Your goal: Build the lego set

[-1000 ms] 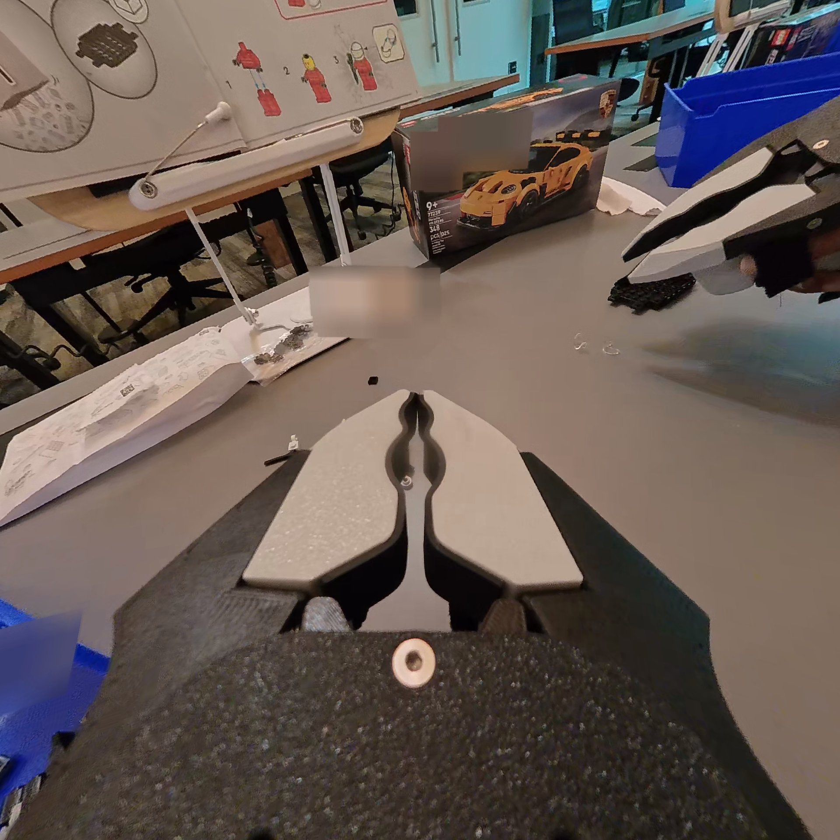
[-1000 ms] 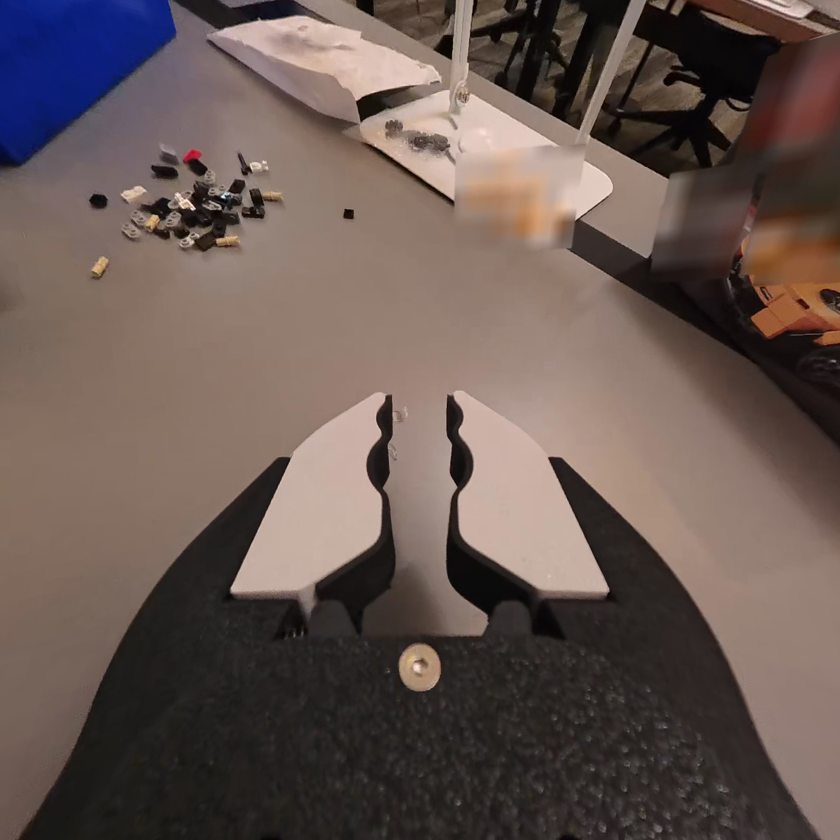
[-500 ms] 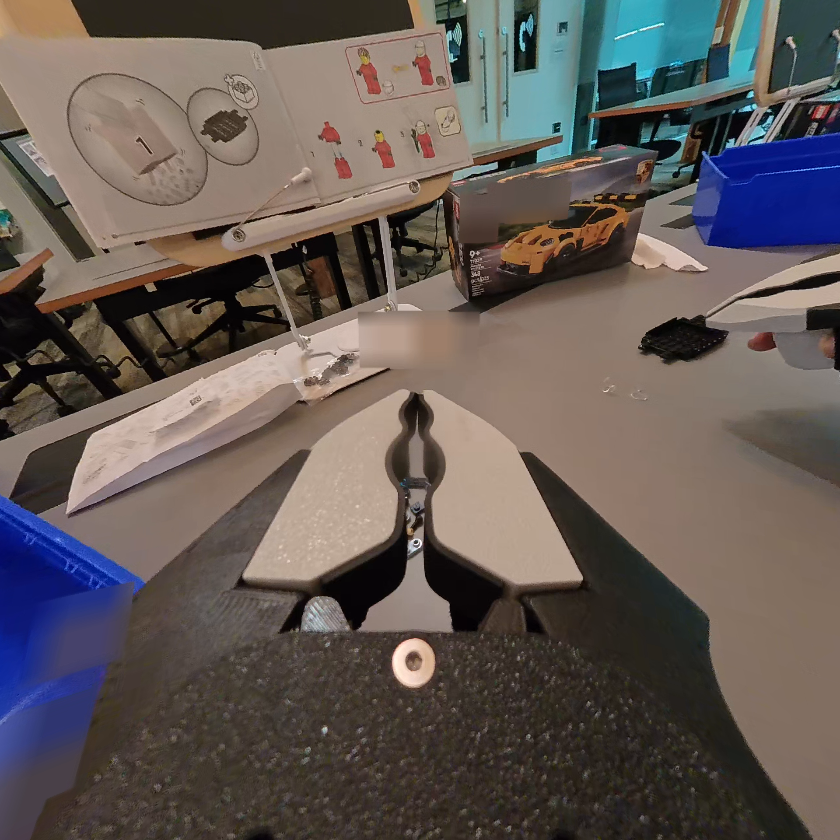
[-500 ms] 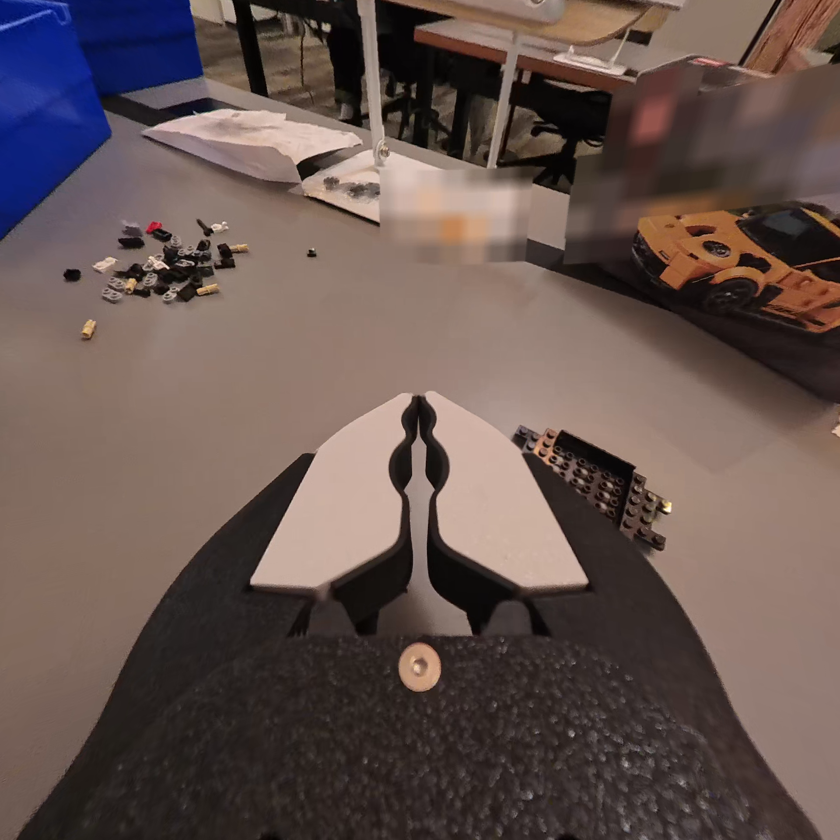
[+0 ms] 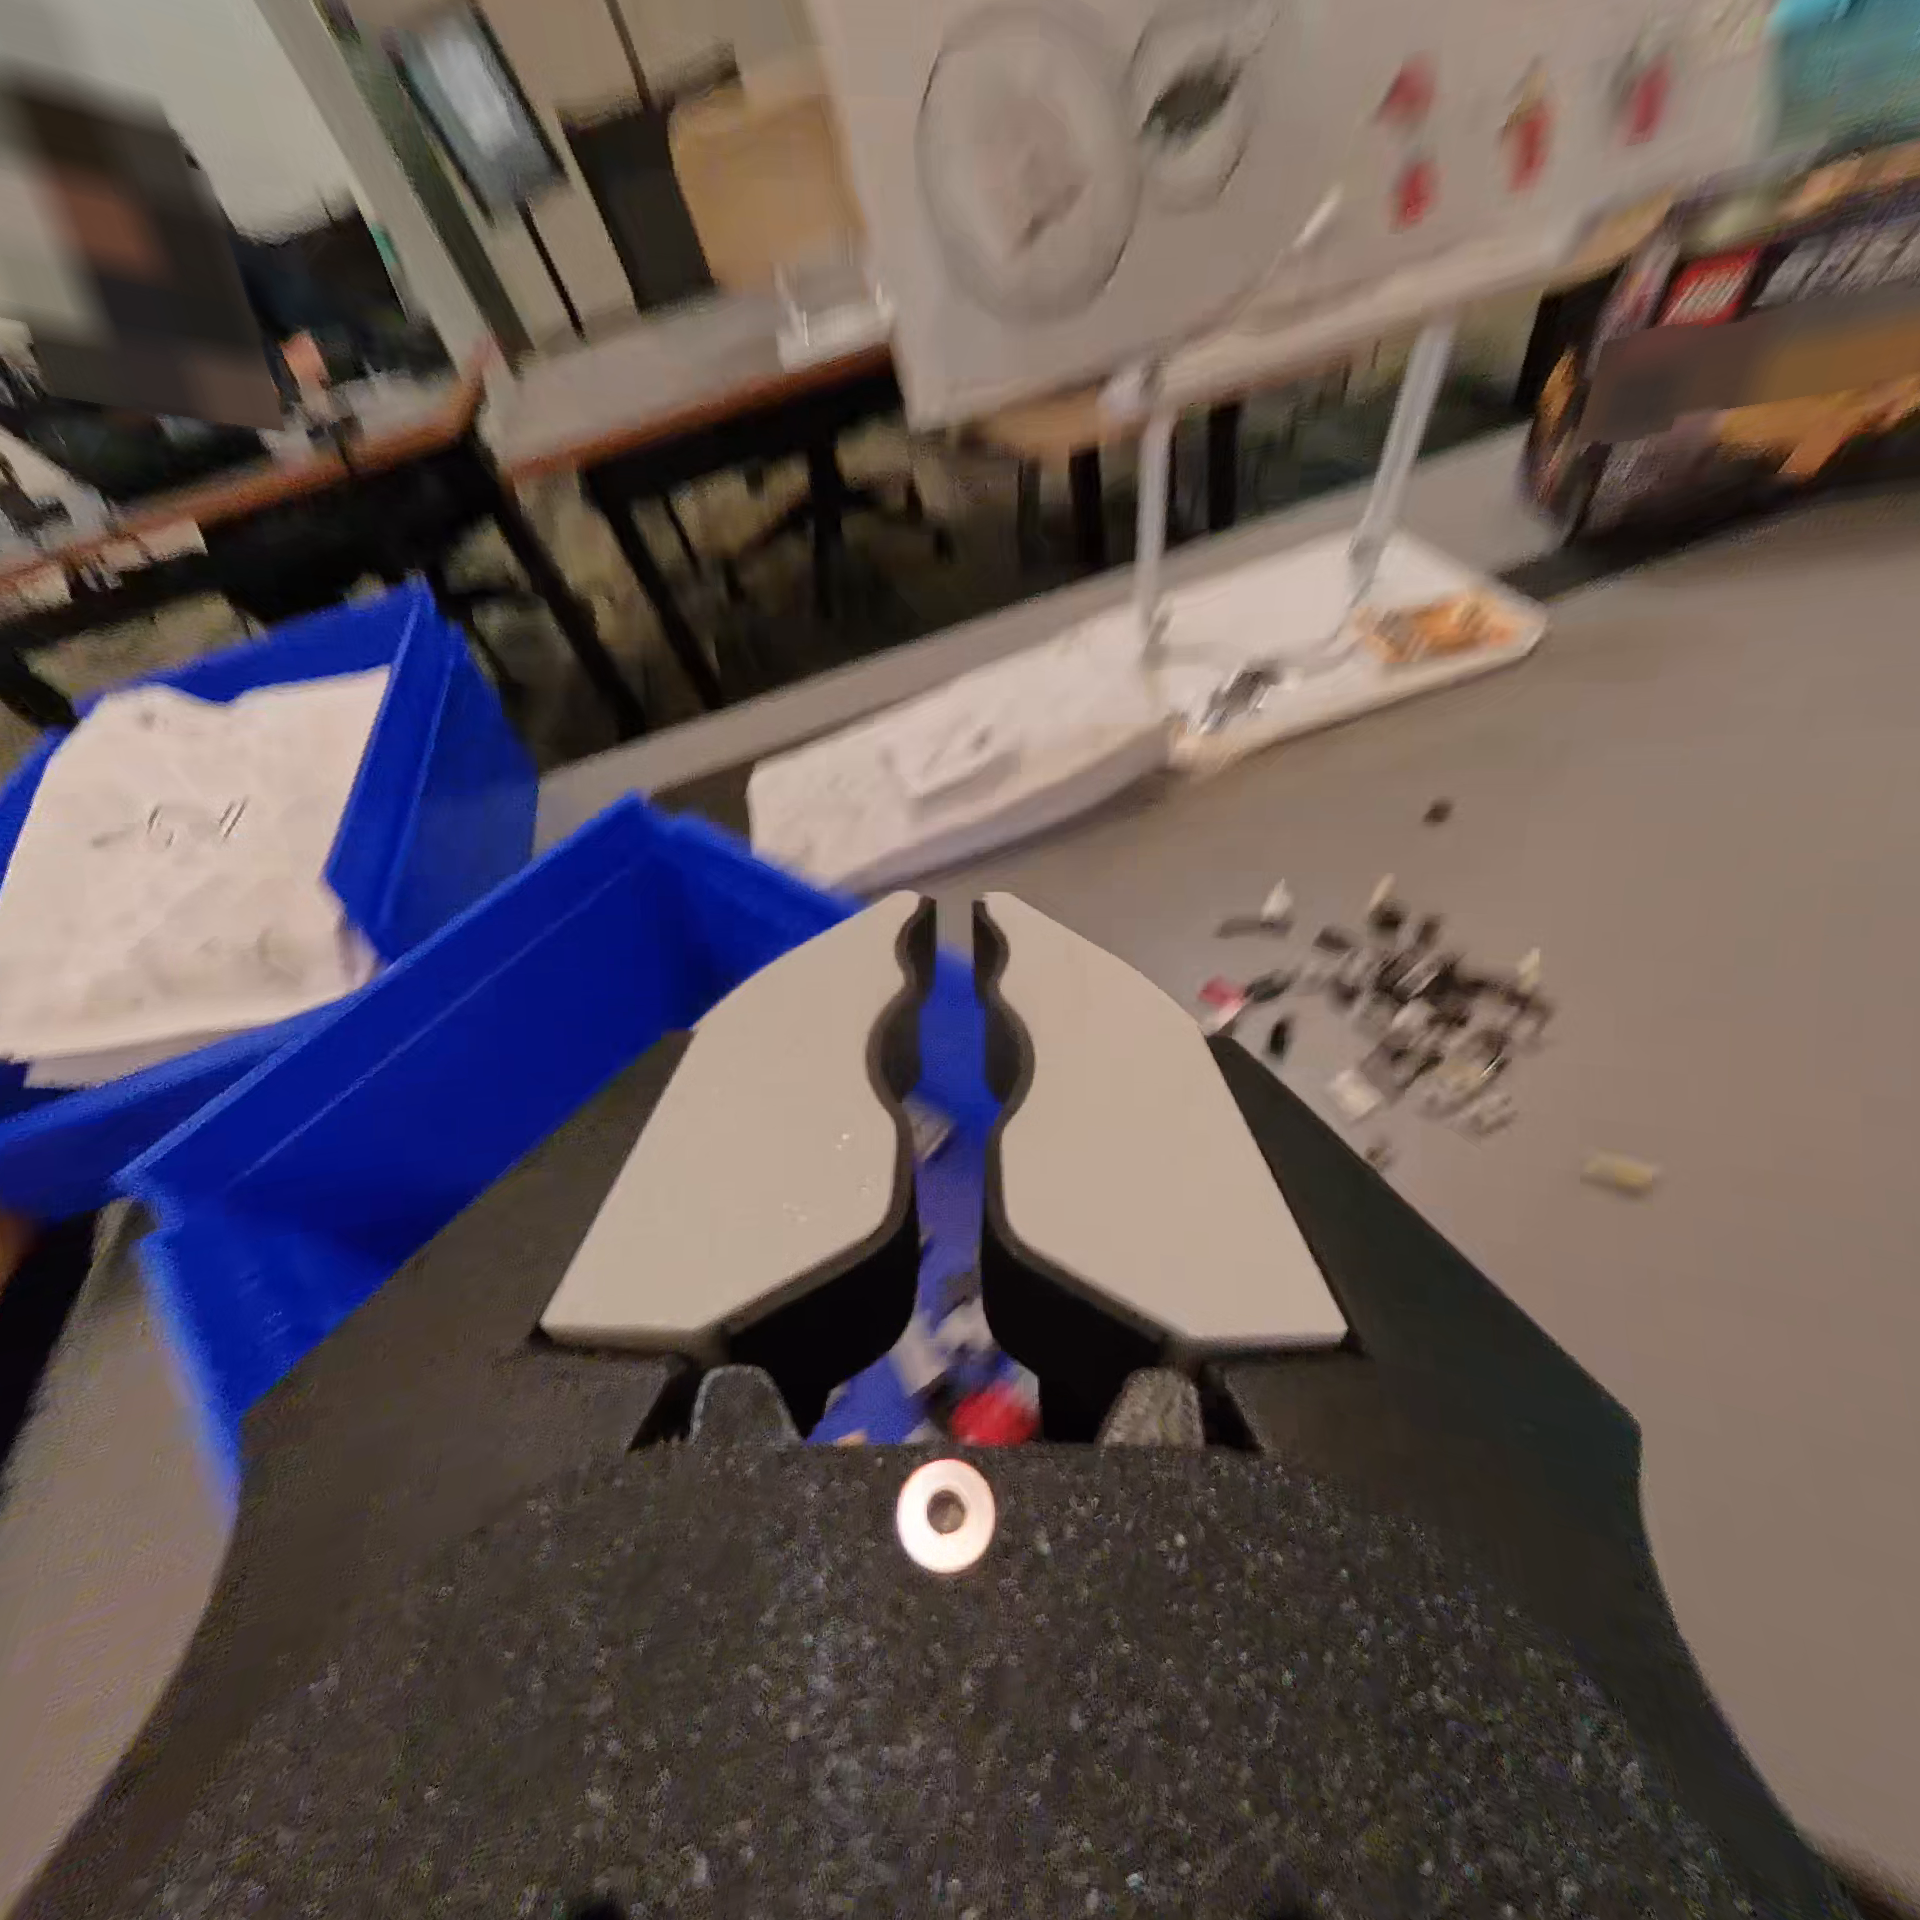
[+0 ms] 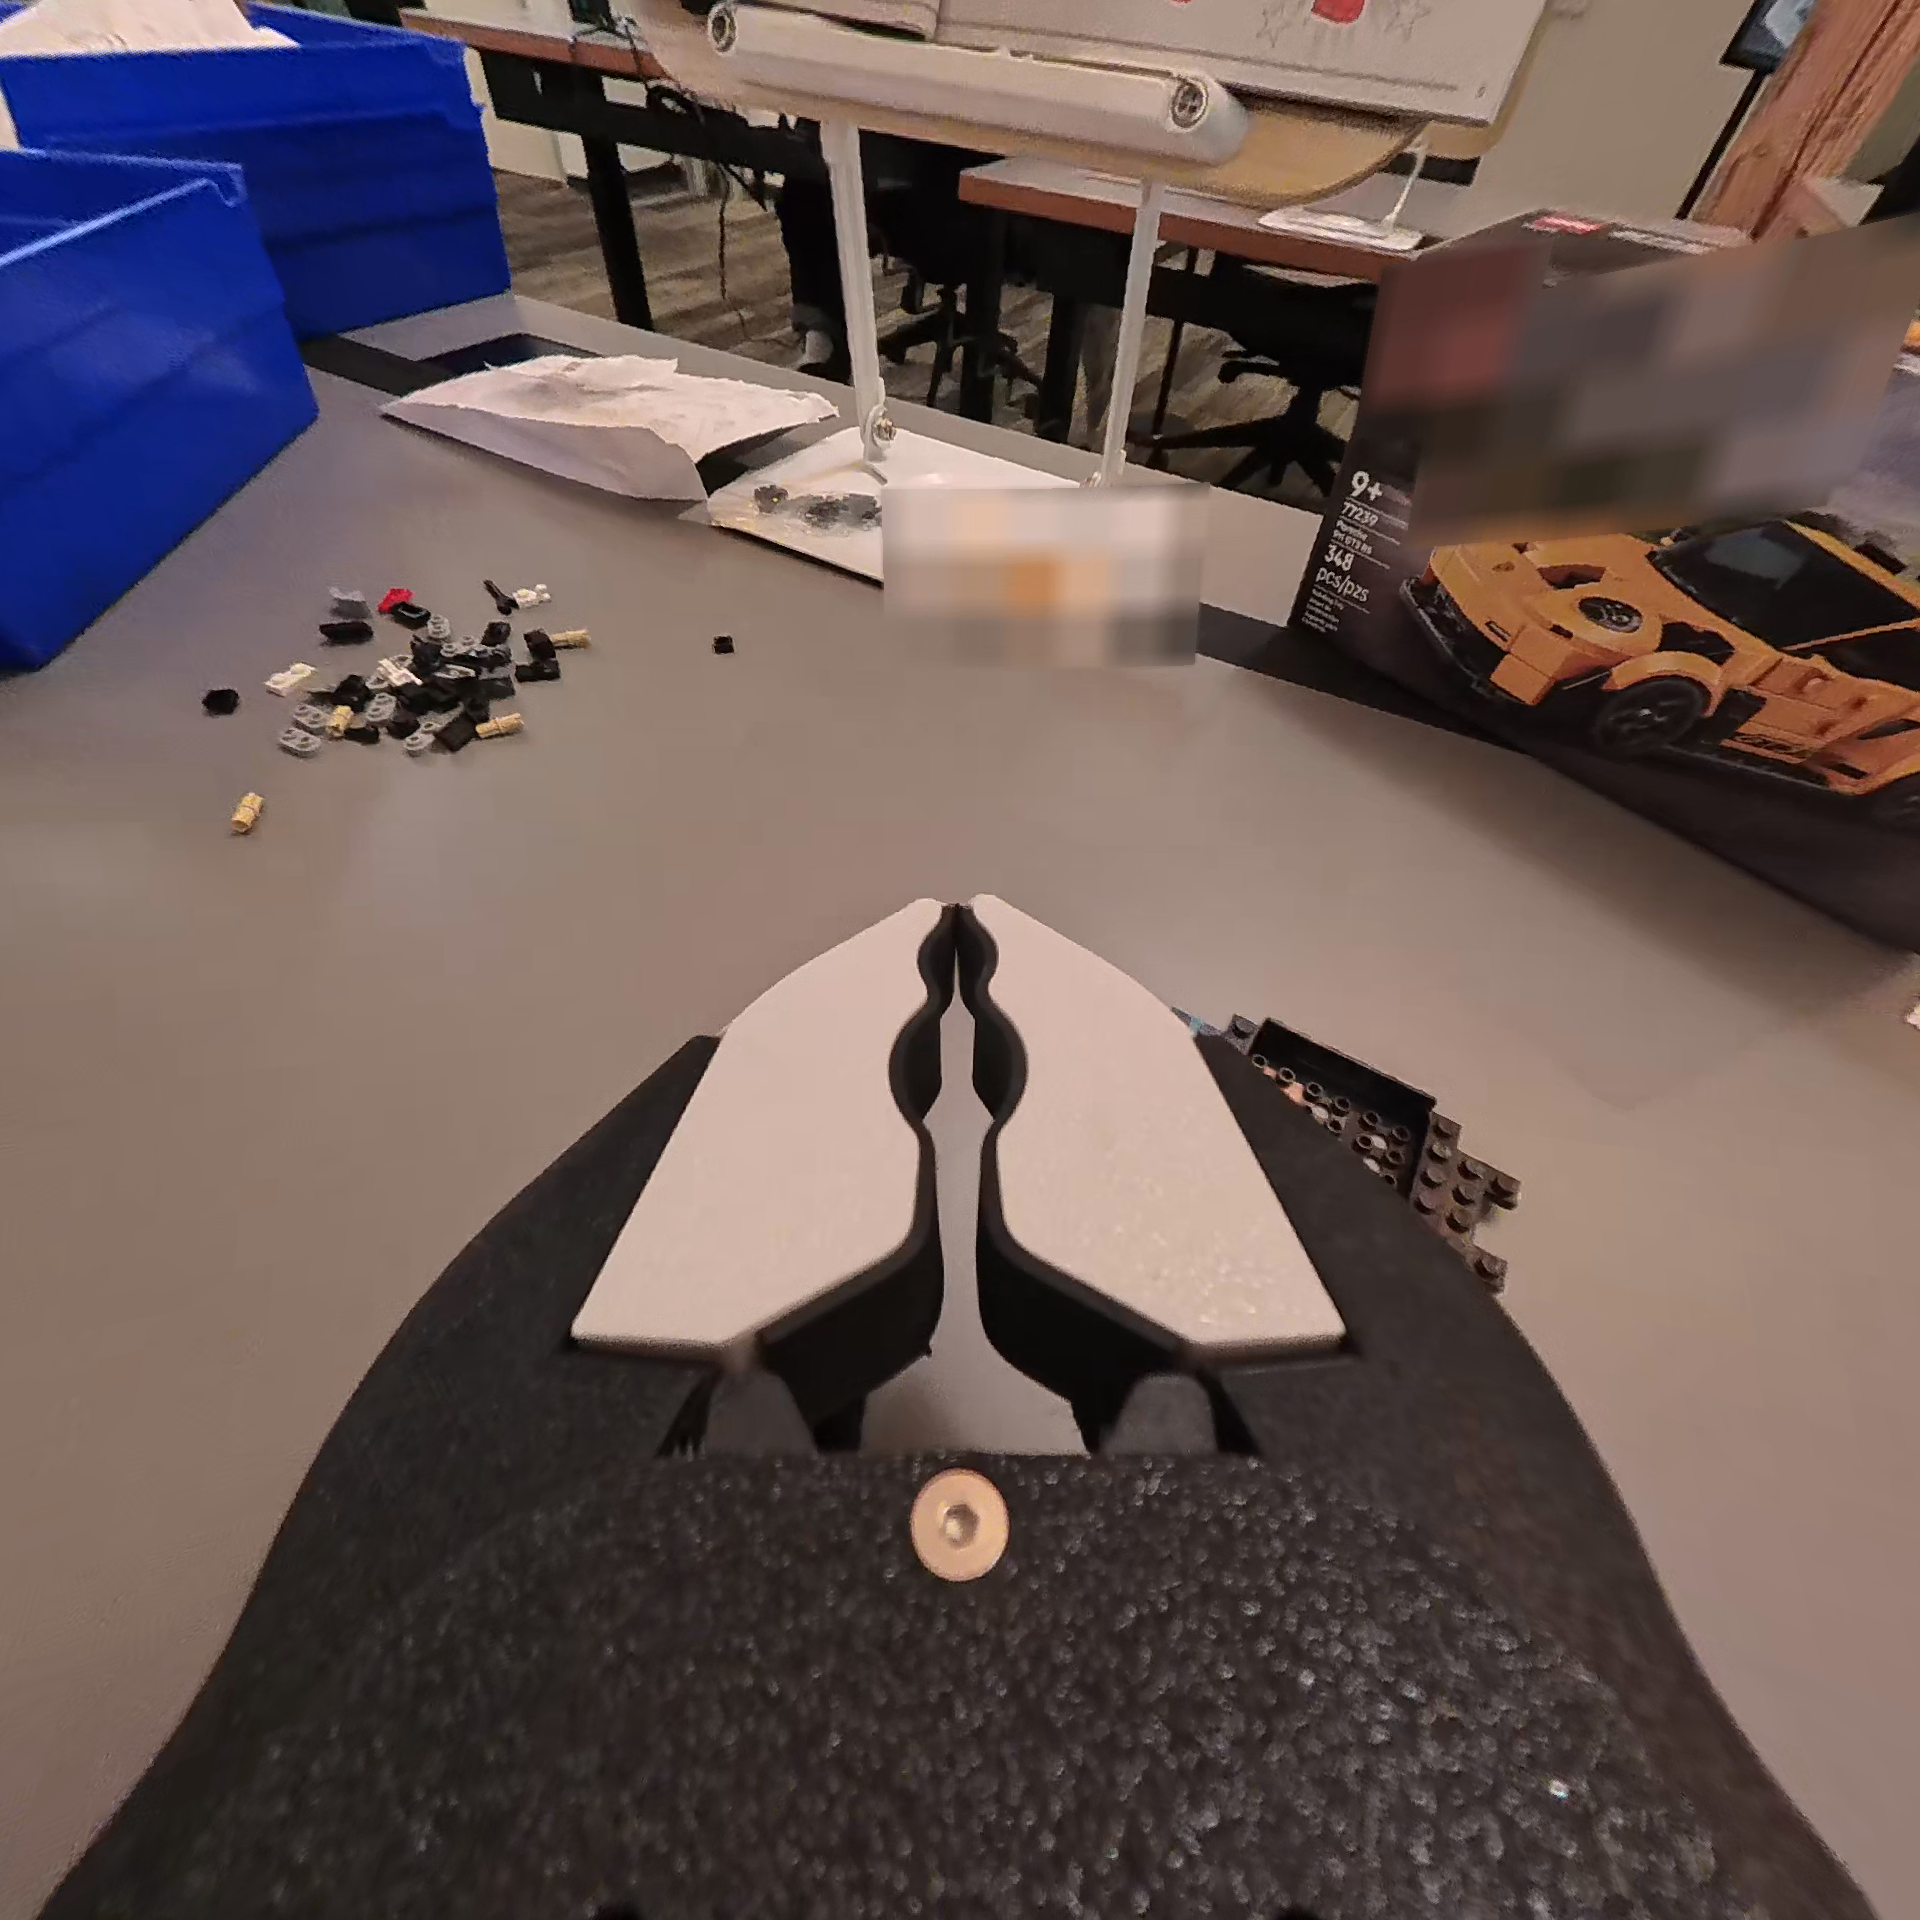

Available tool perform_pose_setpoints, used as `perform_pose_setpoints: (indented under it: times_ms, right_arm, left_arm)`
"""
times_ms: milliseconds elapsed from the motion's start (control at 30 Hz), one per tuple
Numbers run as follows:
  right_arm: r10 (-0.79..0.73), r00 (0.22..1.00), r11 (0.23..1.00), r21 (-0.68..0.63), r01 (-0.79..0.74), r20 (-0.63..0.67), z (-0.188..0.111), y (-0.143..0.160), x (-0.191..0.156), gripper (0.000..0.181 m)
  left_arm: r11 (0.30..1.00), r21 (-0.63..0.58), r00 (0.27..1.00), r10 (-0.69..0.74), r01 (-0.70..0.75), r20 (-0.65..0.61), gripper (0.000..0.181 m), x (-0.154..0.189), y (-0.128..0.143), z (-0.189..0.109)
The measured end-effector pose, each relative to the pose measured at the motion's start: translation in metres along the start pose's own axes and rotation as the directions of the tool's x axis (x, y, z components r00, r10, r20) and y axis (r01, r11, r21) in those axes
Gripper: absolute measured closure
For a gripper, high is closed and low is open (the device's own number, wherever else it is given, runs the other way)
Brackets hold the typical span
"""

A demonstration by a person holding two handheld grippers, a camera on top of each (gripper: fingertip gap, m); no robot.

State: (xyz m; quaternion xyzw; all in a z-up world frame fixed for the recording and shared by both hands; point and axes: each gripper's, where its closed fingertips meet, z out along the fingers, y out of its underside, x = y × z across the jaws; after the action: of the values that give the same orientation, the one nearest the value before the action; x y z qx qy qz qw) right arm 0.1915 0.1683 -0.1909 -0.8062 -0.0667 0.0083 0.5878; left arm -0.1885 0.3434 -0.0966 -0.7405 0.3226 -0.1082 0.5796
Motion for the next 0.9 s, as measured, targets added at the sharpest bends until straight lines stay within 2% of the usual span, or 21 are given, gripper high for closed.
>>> perform_pose_setpoints:
  times_ms: [67,167,267,333,400,500,600,800,900]
  right_arm:
    - [0.008,1.0,1.0,0.003,-0.008,0.019,0.001,-0.002,-0.002,0.181]
    - [-0.01,1.0,1.0,0.006,0.01,0.028,0.0,-0.002,-0.006,0.181]
    - [-0.028,0.999,1.0,-0.007,0.028,0.026,0.002,0.0,-0.007,0.181]
    - [-0.033,0.999,0.999,-0.014,0.033,0.021,0.003,0.002,-0.006,0.181]
    - [-0.037,0.999,0.999,-0.021,0.038,0.013,0.003,0.004,-0.005,0.181]
    - [-0.032,0.999,0.999,-0.031,0.032,0.002,0.004,0.006,-0.002,0.181]
    - [-0.025,1.0,0.999,-0.041,0.025,-0.002,0.005,0.008,-0.001,0.181]
    - [-0.034,0.999,0.998,-0.05,0.034,0.002,0.008,0.009,-0.002,0.181]
    - [-0.032,0.999,0.998,-0.052,0.032,0.002,0.009,0.01,-0.002,0.181]
  left_arm:
    - [0.975,-0.195,0.994,0.103,-0.108,-0.039,0.171,-0.037,0.026,0.006]
    - [0.831,-0.462,0.949,0.242,-0.31,-0.201,0.164,-0.07,0.079,0.02]
    - [0.702,-0.569,0.894,0.235,-0.428,-0.382,0.167,-0.074,0.12,0.027]
    - [0.623,-0.608,0.852,0.2,-0.492,-0.484,0.164,-0.069,0.141,0.028]
    - [0.529,-0.634,0.814,0.227,-0.564,-0.534,0.16,-0.076,0.159,0.032]
    - [0.439,-0.648,0.775,0.229,-0.623,-0.589,0.156,-0.083,0.177,0.036]
    - [0.435,-0.621,0.743,0.207,-0.652,-0.636,0.158,-0.078,0.182,0.04]
    - [0.37,-0.628,0.718,0.199,-0.685,-0.667,0.163,-0.08,0.193,0.041]
    - [0.388,-0.624,0.724,0.209,-0.679,-0.658,0.169,-0.078,0.192,0.047]
